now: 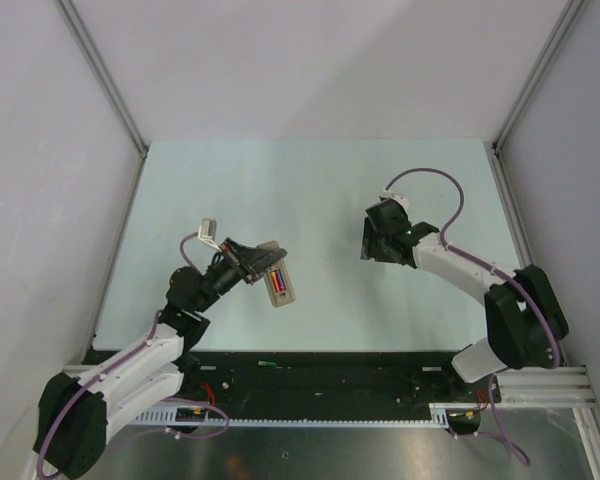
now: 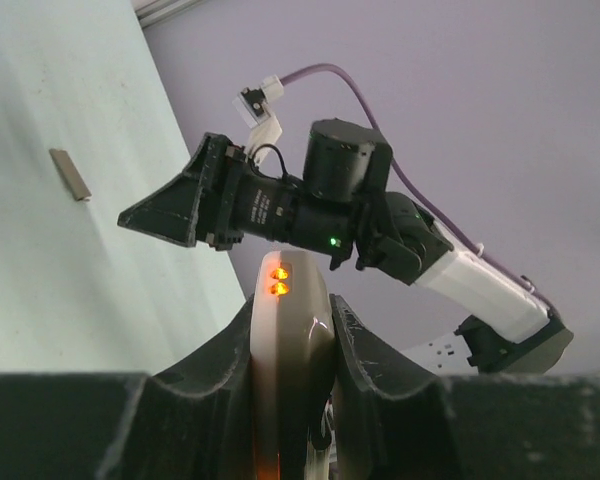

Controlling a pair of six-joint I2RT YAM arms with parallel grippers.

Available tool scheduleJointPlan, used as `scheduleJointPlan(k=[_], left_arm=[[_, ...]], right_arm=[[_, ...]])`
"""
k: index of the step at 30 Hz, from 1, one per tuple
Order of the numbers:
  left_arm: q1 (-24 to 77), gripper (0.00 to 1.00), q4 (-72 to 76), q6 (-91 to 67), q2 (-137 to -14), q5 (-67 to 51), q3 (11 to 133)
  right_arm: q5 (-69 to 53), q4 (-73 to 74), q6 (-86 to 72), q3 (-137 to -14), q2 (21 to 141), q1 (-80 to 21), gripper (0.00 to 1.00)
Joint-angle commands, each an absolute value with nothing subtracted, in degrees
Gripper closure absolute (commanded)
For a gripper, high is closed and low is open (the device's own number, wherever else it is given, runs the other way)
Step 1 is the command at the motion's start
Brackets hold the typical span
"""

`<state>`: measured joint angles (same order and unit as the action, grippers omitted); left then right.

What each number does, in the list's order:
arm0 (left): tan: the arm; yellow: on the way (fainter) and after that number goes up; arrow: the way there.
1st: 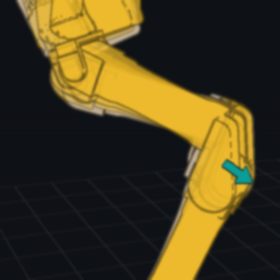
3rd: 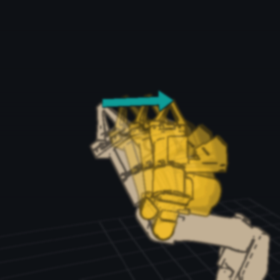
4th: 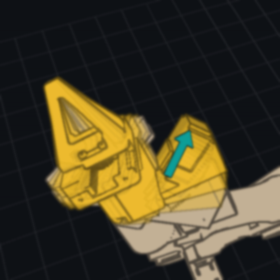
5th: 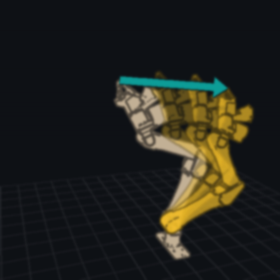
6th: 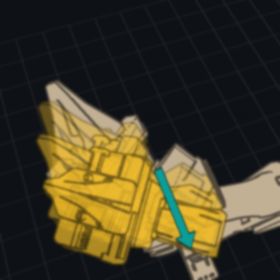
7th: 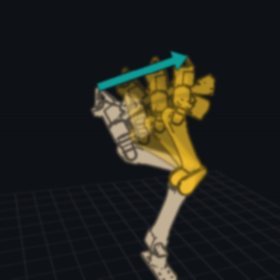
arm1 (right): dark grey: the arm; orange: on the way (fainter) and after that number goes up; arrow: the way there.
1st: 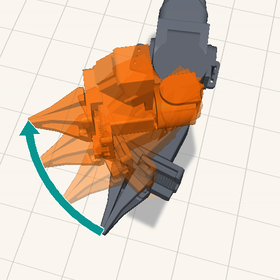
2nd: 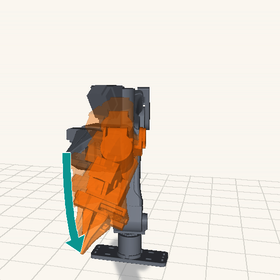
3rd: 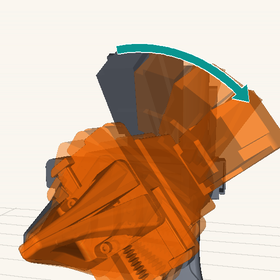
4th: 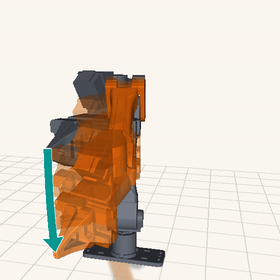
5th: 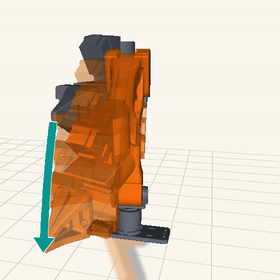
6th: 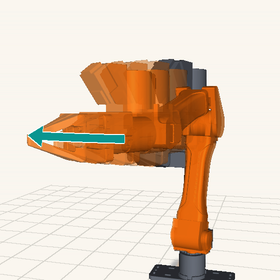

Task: Load the batteries into the remote control

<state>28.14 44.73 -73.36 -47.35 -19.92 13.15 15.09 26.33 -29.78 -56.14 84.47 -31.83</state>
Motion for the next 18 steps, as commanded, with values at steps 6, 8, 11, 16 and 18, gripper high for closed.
scheduleJointPlan(k=[6, 8, 11, 16, 18], left_arm=[[28.48, 1.00, 44.74, -71.28, -45.79, -20.48, 13.97], [28.48, 1.00, 44.65, -71.28, -45.70, -20.48, 13.97], [28.48, 1.00, 44.65, -71.19, -45.70, -20.57, 13.89], [28.48, 1.00, 44.39, -70.75, -45.97, -20.65, 13.80], [28.56, 1.00, 44.30, -70.66, -45.88, -20.74, 13.80]], right_arm=[[19.87, 21.62, -22.33, -64.15, 94.48, -28.83, 0.35], [19.34, 21.18, -21.54, -65.39, 96.59, -28.83, 0.34], [19.86, 21.79, -19.87, -67.76, 100.18, -28.65, 0.31], [20.74, 22.76, -18.81, -70.75, 104.67, -27.86, 0.33], [20.65, 22.85, -18.28, -72.07, 106.25, -27.51, 0.34]])
